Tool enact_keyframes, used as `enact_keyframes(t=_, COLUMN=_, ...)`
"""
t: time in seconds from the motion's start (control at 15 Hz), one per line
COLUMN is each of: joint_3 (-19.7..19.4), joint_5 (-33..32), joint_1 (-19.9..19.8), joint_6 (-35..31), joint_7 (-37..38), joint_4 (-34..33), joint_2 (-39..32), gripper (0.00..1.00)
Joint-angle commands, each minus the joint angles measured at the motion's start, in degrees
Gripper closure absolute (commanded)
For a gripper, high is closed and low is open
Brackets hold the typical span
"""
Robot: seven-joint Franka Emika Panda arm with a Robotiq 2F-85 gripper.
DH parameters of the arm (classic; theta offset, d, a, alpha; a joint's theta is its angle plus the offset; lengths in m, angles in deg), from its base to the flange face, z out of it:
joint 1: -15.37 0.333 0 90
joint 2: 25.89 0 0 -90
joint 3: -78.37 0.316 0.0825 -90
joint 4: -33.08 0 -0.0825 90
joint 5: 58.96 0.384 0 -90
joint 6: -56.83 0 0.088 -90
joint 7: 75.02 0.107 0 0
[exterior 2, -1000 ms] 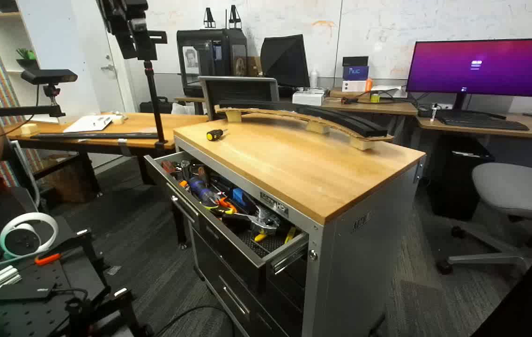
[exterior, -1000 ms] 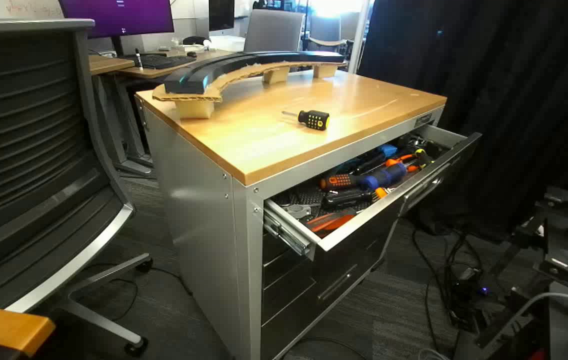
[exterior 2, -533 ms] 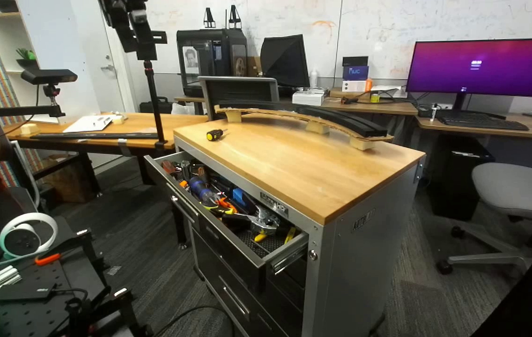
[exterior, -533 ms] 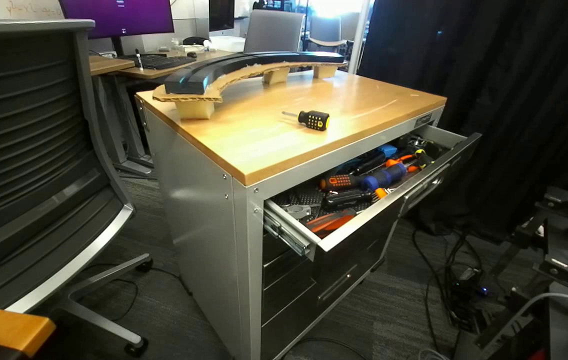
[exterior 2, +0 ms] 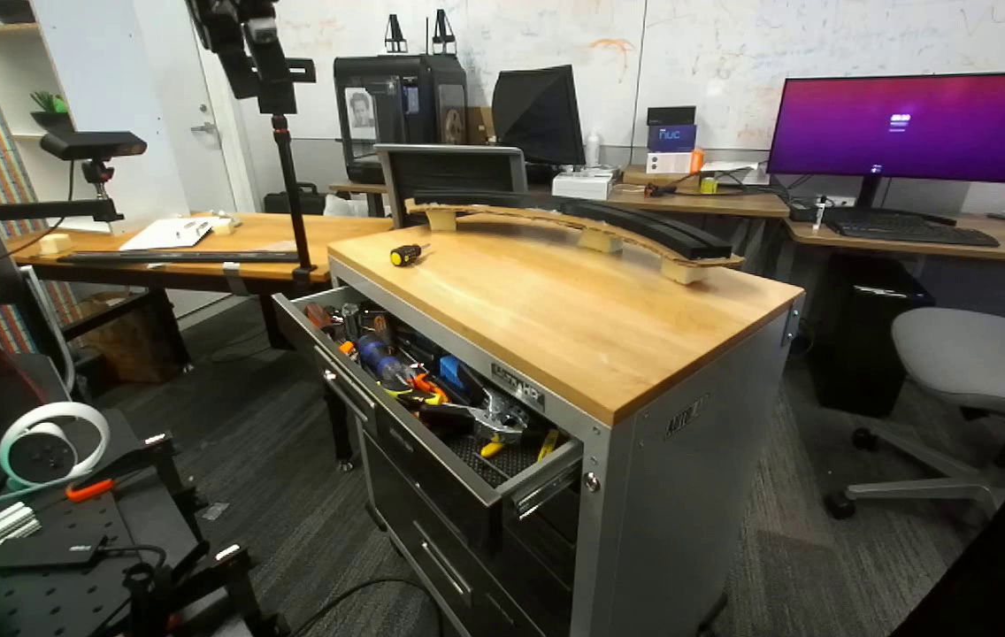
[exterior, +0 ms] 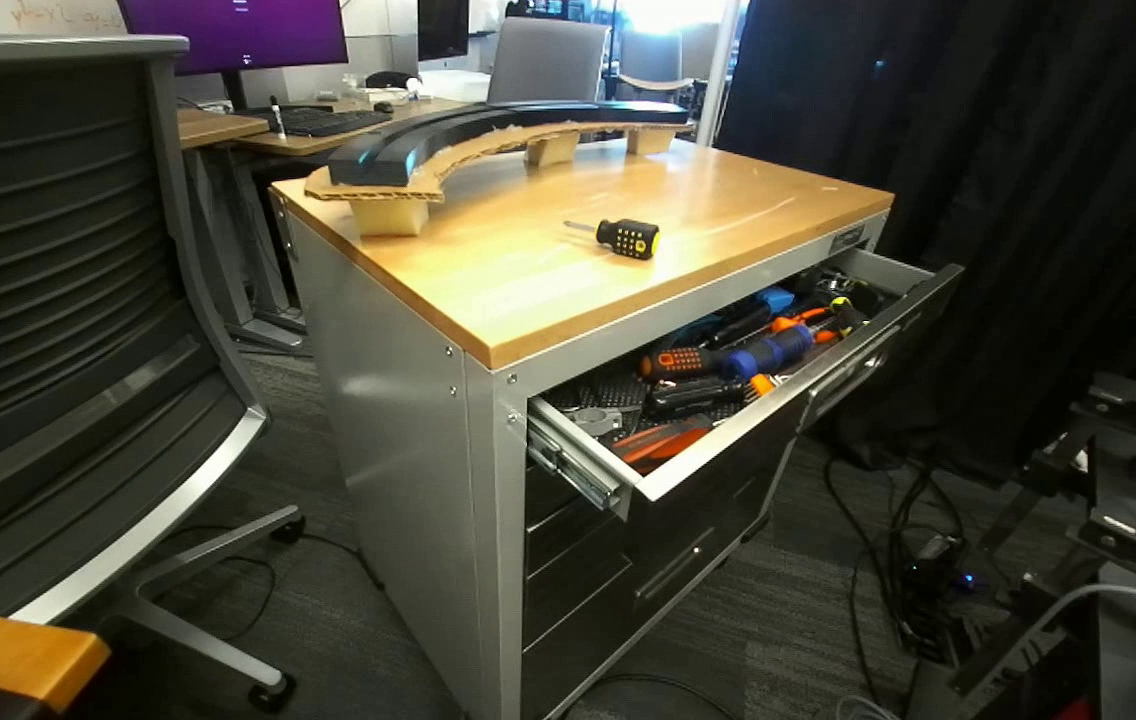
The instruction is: Put the screwdriver in the open drawer then close it
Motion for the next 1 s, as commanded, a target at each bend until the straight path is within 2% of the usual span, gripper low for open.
enact_keyframes(t=0.0, joint_3=-0.15, joint_5=-0.16, joint_1=0.70, joint_6=-0.30, joint_7=0.40, joint_4=0.23, joint_2=-0.80, gripper=0.00)
enact_keyframes(t=0.27, joint_3=1.25, joint_5=2.17, joint_1=2.25, joint_6=-4.51, joint_7=2.96, joint_4=2.75, joint_2=-4.77, gripper=0.00)
enact_keyframes(t=0.67, joint_3=7.74, joint_5=11.03, joint_1=7.23, joint_6=-23.44, joint_7=14.08, joint_4=8.05, joint_2=-14.57, gripper=0.00)
enact_keyframes(t=0.93, joint_3=10.68, joint_5=15.08, joint_1=8.59, joint_6=-36.88, joint_7=21.00, joint_4=8.67, joint_2=-23.32, gripper=0.00)
